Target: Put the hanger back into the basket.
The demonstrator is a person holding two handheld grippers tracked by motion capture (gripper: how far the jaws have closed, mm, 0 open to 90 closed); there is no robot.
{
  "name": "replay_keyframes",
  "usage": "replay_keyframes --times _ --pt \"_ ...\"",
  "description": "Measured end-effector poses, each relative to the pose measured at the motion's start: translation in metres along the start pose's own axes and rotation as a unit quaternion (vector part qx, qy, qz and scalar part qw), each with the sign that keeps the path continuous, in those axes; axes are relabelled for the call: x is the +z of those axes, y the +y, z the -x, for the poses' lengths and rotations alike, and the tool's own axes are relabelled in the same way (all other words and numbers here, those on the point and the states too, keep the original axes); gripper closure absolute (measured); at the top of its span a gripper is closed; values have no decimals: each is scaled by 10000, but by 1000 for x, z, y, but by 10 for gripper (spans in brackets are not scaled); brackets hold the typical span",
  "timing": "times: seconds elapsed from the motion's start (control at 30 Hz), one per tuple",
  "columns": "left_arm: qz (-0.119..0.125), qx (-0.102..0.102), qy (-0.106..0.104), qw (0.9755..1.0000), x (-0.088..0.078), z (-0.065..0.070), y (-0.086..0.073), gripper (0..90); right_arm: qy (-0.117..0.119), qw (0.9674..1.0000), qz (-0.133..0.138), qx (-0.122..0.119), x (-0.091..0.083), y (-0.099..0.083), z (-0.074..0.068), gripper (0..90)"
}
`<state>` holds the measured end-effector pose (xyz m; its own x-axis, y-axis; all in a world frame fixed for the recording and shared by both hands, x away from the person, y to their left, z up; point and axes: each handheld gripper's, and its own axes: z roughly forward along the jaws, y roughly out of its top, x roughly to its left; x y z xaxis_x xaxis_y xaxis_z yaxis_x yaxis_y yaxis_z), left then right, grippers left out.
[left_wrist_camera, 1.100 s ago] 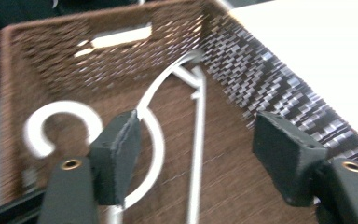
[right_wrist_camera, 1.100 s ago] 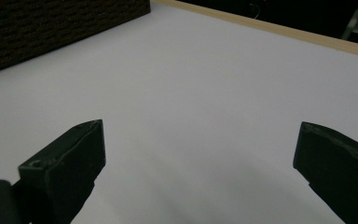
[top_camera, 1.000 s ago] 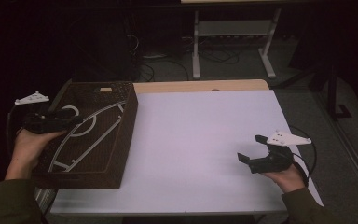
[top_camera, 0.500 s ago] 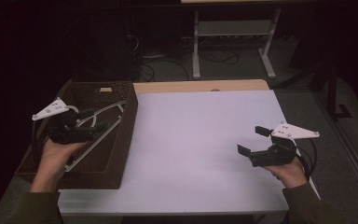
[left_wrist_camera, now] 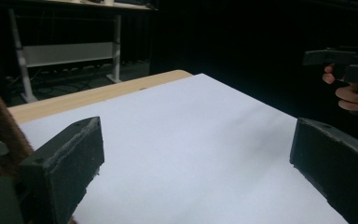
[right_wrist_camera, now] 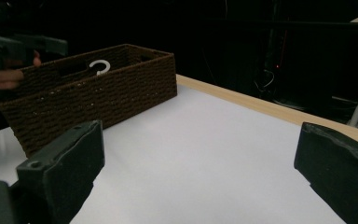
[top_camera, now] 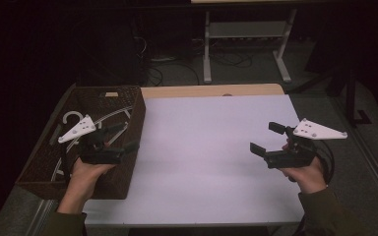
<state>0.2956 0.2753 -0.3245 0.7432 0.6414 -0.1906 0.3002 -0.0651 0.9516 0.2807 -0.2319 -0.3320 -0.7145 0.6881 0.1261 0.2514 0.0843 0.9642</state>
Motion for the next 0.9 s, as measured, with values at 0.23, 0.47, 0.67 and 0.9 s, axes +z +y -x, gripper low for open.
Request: replay_keyframes --times 0.23,0.47,0.67,0.9 --pt "101 79 19 9999 5 4 -5 28 57 9998 170 -53 3 11 -3 14" --pt "176 81 -10 9998 7 2 -8 28 86 9997 217 -70 6 16 -4 14" --pt "186 134 -14 9997 7 3 -8 29 90 9997 219 -93 8 18 -5 14" --pt "184 163 -16 9997 7 3 -8 29 106 9996 224 -120 9 18 -6 14"
